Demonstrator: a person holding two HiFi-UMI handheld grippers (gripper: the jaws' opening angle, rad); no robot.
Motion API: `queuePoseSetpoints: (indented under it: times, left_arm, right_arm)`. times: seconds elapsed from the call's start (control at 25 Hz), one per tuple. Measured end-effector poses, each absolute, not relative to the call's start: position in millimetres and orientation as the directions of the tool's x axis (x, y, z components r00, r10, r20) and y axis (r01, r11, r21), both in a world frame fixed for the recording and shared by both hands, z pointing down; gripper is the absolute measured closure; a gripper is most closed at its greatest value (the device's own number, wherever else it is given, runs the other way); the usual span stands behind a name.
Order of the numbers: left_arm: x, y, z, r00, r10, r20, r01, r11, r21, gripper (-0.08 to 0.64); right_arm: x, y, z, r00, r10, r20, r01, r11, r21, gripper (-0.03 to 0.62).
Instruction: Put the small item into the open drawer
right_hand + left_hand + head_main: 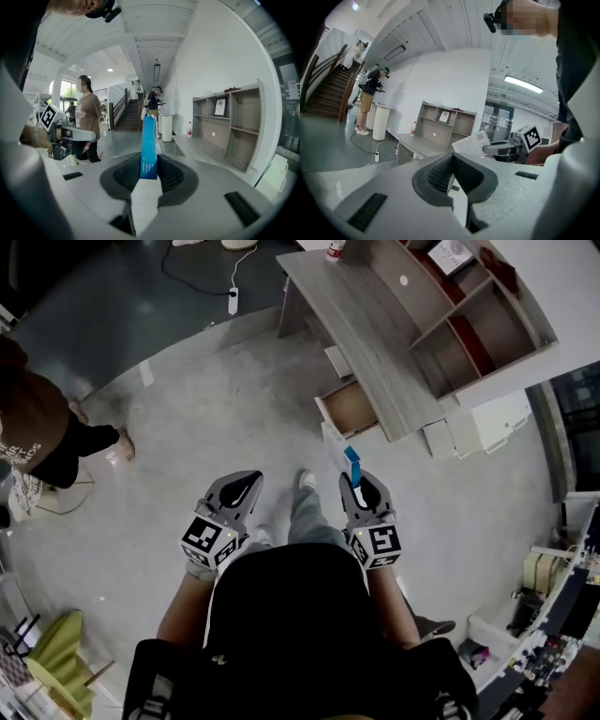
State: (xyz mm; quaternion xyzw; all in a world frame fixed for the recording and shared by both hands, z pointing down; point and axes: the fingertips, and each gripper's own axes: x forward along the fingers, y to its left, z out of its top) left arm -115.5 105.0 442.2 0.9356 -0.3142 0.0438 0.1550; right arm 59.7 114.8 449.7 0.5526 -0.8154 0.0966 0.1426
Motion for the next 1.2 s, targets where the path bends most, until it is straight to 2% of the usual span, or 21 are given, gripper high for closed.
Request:
queuePoseSetpoints:
  times: [0.76,1.2]
  left_arm:
    - [-8,-68,441,0.627,-0.734,0.262,-0.779,-0.580,0.239,0.558]
    - [-7,-98,446,0.525,-0.788,0.320,-0.851,-0.476,0.223,0.558]
  right_arm:
    - [170,-98,487,-0.536,-0.726,0.431,-0.819,0.571,-0.056,0.492]
    - [178,-142,532,-0.559,-0.665,0.495,-0.793,0.603,-0.087,0.491]
